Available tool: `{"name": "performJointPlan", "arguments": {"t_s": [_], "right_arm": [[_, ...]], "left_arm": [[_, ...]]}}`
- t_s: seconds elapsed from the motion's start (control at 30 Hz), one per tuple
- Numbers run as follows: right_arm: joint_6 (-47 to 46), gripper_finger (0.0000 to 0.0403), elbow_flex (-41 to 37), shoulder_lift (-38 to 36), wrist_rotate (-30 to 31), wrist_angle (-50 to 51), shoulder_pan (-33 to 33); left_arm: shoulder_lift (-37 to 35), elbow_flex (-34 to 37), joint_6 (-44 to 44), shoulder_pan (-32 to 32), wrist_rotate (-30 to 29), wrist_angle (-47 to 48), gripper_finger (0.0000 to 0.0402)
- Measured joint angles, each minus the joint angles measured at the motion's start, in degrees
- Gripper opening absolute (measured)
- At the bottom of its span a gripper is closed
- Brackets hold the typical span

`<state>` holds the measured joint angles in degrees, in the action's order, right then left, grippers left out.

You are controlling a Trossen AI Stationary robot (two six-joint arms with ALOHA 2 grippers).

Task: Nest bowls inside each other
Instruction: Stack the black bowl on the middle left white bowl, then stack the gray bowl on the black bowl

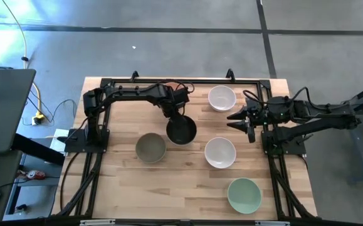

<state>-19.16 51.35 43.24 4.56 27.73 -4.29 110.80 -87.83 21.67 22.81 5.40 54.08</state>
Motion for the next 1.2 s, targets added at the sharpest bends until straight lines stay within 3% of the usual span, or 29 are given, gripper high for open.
{"name": "performJointPlan", "arguments": {"t_s": [0.7, 1.0, 1.2], "right_arm": [[0.1, 0.0142, 0.0, 0.0, 0.0, 0.4, 0.0], [-0.3, 0.0142, 0.0, 0.0, -0.7, 0.4, 0.0], [-0.1, 0.0142, 0.0, 0.0, -0.7, 0.4, 0.0]], "left_arm": [[-5.1, -0.1, -0.9, -0.3, -1.3, 0.9, 0.0063], [-9.5, -0.1, -7.5, -0.9, -5.7, 18.8, 0.0063], [-12.7, 0.0, -12.8, -2.8, -6.5, 23.6, 0.0065]]}}
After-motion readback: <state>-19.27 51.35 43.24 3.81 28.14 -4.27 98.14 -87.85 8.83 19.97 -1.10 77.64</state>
